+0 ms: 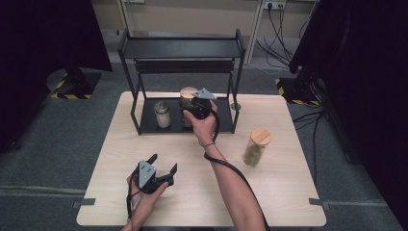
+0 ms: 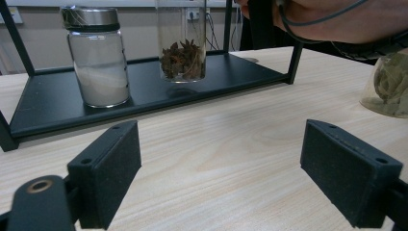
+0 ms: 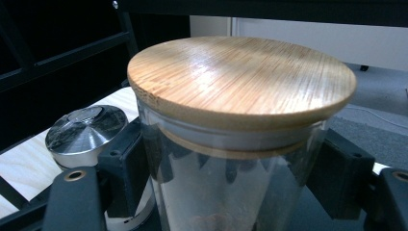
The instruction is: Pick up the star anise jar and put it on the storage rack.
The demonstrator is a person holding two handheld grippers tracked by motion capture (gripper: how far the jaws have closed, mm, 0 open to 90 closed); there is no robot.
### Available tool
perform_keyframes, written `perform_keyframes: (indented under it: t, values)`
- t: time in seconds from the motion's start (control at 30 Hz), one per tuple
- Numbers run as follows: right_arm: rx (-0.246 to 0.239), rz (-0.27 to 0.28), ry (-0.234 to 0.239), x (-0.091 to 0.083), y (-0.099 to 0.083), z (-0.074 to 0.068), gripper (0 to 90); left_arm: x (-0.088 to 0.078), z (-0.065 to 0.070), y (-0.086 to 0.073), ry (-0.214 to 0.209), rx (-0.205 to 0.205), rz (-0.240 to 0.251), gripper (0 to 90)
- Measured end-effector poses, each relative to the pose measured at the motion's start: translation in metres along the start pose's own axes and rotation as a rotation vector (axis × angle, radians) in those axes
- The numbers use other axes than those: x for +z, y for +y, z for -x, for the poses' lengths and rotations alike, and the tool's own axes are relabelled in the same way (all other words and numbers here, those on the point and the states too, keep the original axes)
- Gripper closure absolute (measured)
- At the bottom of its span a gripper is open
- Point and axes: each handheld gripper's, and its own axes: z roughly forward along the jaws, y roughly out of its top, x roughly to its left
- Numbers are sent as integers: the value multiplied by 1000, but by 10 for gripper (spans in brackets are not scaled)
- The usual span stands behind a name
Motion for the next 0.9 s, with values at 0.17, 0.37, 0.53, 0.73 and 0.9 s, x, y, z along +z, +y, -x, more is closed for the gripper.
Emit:
perform_keyframes:
  t: [0.17, 0.37, 0.53, 0.73, 0.9]
  values:
    - [5, 0, -4, 2, -1, 2, 256, 0, 0, 0, 0, -4, 1, 137]
    - [5, -4, -9, 4, -3, 3, 256, 0, 0, 0, 0, -2, 0, 137]
    - [-7, -11, -15, 6, -6, 2, 255, 0, 0, 0, -1, -2, 0, 137]
    - [-9, -16, -20, 8, -8, 2, 255, 0, 0, 0, -1, -1, 1, 137]
    - [-12, -14, -23, 8, -8, 2, 256, 0, 0, 0, -1, -1, 0, 137]
